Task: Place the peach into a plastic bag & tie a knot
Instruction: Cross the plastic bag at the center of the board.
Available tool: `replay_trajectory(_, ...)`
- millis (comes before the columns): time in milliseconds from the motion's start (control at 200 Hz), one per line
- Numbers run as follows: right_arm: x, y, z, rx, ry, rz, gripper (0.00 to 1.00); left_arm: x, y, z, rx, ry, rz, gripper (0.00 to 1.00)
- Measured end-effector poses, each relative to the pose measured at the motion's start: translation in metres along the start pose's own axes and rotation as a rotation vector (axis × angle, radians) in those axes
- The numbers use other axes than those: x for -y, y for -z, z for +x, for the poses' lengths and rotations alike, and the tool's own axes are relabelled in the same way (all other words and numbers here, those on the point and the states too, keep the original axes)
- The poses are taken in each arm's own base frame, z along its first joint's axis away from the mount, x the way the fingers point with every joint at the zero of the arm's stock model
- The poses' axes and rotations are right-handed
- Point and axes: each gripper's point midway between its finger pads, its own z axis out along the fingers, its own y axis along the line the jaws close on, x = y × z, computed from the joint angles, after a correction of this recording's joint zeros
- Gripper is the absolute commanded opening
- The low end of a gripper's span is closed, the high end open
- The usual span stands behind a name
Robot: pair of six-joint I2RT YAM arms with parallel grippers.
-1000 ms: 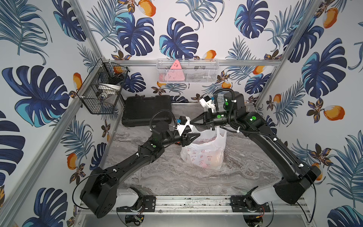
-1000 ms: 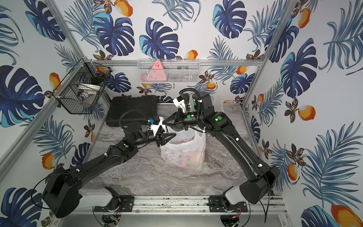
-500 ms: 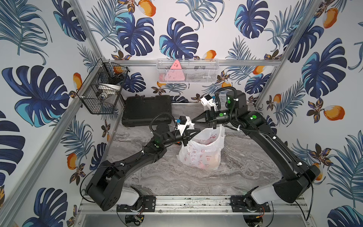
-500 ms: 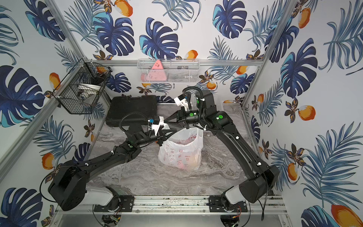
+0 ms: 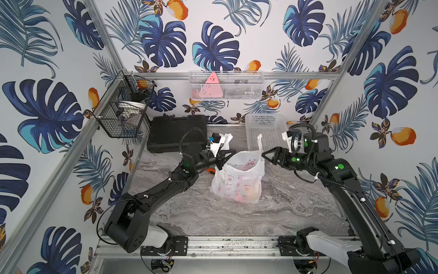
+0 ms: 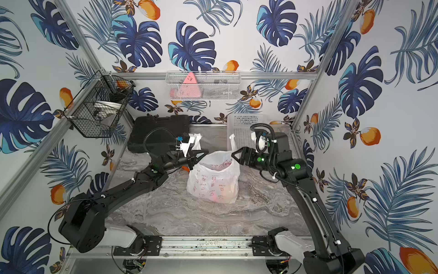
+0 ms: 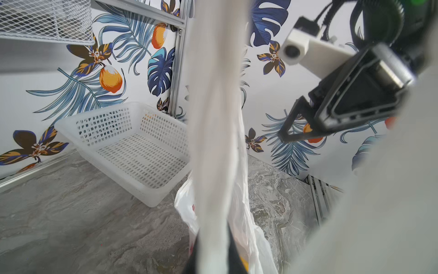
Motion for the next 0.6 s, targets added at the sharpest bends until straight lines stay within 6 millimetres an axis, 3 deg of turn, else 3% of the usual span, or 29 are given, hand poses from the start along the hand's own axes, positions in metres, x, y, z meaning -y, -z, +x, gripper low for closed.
replay_trajectory(105, 0.037, -0.014, 0.021, 0.005, 0.04, 0.1, 0.92, 0.001, 0.001, 0.003, -0.013, 0.028, 0.004, 0.0)
replay_trajectory(235, 0.063, -0.047, 0.037, -0.024, 0.054, 0.121, 0.92, 0.004, 0.0, 0.004, -0.027, 0.044, 0.024, 0.0)
replay_trajectory(600, 0.06, -0.093, -0.001, 0.119, 0.144, 0.037, 0.87, 0.017, 0.004, -0.001, -0.057, 0.075, 0.073, 0.0)
